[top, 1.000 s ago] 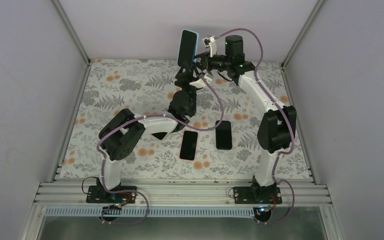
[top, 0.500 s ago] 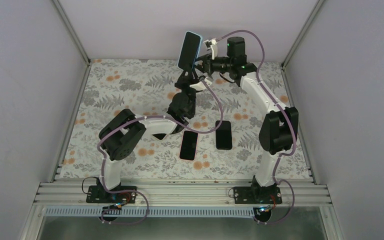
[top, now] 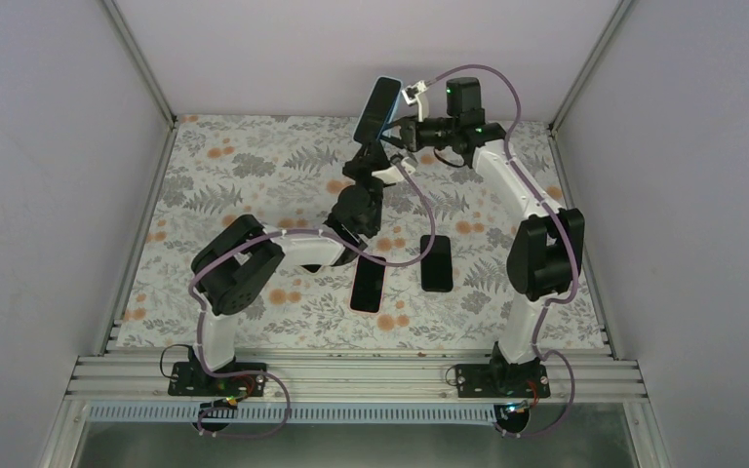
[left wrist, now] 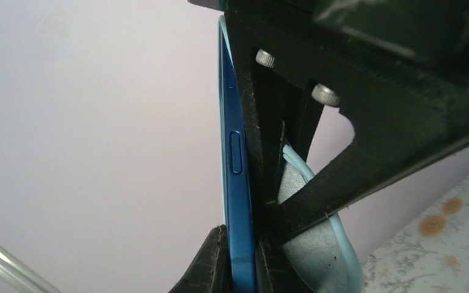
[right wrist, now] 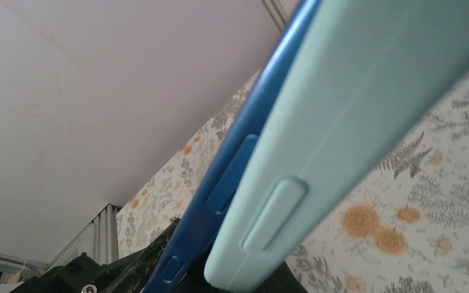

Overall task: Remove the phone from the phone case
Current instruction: Remove the phone case from the phone, then place the phone case at the center of the board.

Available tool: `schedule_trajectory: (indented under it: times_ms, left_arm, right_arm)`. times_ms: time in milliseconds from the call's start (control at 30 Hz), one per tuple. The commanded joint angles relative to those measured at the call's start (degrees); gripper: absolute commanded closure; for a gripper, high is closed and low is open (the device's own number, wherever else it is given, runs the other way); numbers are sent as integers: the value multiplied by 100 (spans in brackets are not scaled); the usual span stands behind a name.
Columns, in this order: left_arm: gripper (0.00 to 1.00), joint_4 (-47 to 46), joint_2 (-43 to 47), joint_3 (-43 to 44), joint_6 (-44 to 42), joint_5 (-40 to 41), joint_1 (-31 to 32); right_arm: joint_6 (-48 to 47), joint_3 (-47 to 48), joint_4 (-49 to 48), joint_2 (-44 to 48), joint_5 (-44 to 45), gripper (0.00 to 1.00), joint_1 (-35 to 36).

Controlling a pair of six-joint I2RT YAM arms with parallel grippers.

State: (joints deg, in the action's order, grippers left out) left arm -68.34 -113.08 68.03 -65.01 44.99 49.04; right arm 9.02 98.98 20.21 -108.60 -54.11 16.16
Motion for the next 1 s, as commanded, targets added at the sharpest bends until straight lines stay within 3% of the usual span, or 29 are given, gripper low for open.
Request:
schedule_trajectory:
  times_ms: [0,200,267,467,700,967]
  left_arm:
    - [98,12,753,-147,227,293,-161]
    - [98,2346,1647,-440,1389,-40,-137]
    - [98,2623,1828,-527,1400,37,-170]
    - [98,3716,2343,-783,1820,-304,-304]
    - [98,3872,2558,-1557,1493,-191,-615]
    - [98,3666,3108,-3050,961,-391,-2145]
  right_arm:
    - [-676,-10,1108,-96,82,96,-471]
    - [-1291,-135,1456,-99,1324,97,-900]
    - [-1498,-166,1636,-87,1564,97,-988]
    - [-1864,-64,2256,-159,1301,97,-1124]
    - [-2468,-79,3155,-173,782,97,-1213]
    - [-3275,-883,3681,-17,1475,97,-1533]
